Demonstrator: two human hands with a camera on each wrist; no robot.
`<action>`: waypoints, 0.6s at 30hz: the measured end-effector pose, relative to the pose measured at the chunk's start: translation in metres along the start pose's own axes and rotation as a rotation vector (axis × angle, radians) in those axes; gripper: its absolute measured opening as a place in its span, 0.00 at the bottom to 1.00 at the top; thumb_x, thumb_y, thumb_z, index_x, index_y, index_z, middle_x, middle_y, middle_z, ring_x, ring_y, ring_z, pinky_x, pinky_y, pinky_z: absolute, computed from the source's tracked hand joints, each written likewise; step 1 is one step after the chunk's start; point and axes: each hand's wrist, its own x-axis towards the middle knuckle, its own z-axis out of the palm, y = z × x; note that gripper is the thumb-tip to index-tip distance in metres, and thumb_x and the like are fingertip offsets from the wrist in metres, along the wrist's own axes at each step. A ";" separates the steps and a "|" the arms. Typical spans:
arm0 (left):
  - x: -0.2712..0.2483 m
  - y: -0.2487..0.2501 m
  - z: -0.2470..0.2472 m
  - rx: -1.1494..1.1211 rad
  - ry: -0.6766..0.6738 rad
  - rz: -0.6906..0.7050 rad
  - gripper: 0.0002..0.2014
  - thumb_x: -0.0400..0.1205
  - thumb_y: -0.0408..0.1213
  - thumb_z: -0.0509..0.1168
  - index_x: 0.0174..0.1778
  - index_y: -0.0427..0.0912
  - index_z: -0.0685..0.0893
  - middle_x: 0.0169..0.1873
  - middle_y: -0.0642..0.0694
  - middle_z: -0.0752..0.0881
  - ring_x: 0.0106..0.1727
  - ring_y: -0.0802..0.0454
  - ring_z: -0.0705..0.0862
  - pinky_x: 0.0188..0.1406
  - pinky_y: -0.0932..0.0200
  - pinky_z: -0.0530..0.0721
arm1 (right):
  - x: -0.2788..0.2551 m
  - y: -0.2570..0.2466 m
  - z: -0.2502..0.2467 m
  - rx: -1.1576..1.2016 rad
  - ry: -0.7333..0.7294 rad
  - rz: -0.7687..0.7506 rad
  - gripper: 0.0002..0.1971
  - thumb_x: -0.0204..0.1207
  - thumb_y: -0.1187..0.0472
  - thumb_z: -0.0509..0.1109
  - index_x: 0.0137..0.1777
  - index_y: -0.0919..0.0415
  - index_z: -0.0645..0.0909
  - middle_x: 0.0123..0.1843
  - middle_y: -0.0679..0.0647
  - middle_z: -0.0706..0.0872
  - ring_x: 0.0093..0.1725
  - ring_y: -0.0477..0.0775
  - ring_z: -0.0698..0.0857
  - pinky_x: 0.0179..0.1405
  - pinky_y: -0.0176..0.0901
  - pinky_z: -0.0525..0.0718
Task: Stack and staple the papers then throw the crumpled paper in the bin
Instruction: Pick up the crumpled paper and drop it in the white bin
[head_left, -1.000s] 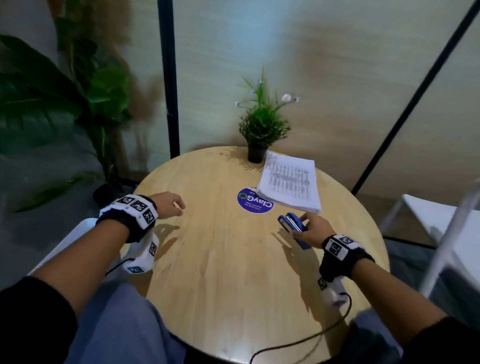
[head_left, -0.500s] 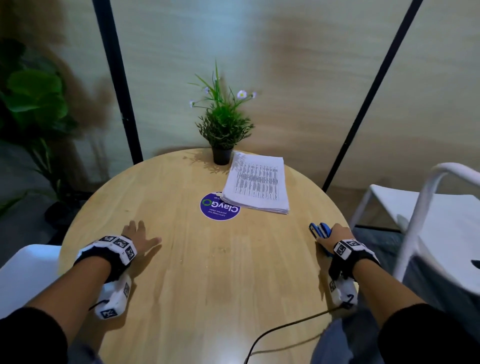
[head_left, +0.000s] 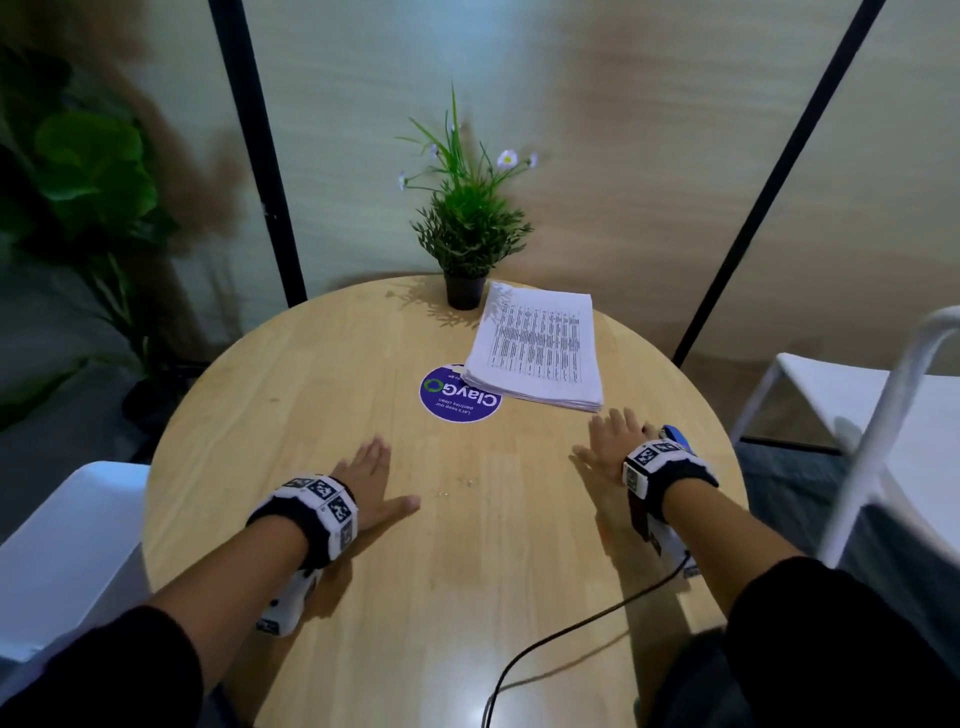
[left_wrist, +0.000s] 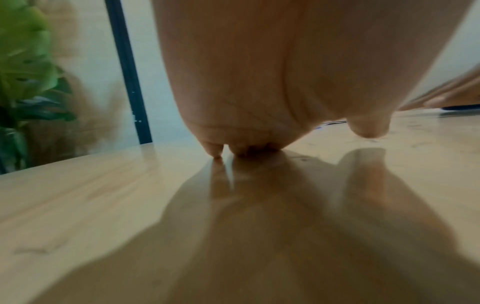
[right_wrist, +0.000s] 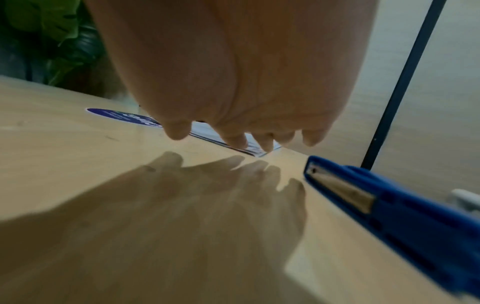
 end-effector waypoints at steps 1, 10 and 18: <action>-0.002 0.006 0.001 0.017 -0.007 0.029 0.47 0.80 0.65 0.49 0.81 0.34 0.36 0.82 0.40 0.34 0.85 0.47 0.38 0.83 0.44 0.47 | 0.000 -0.006 0.006 0.023 -0.018 -0.010 0.39 0.77 0.33 0.49 0.80 0.59 0.54 0.84 0.58 0.54 0.83 0.61 0.50 0.81 0.62 0.53; -0.016 0.045 0.008 0.069 -0.041 0.204 0.58 0.66 0.78 0.39 0.81 0.37 0.34 0.82 0.44 0.33 0.84 0.51 0.36 0.83 0.44 0.44 | -0.039 -0.094 0.016 0.120 -0.057 -0.353 0.42 0.79 0.35 0.48 0.83 0.61 0.38 0.85 0.57 0.38 0.85 0.57 0.42 0.83 0.54 0.46; -0.030 0.055 0.004 0.034 -0.037 0.372 0.65 0.53 0.79 0.28 0.80 0.38 0.31 0.83 0.44 0.35 0.84 0.51 0.38 0.83 0.46 0.45 | -0.075 -0.095 -0.011 0.123 -0.221 -0.594 0.33 0.85 0.51 0.52 0.82 0.67 0.45 0.85 0.63 0.43 0.85 0.61 0.43 0.83 0.52 0.45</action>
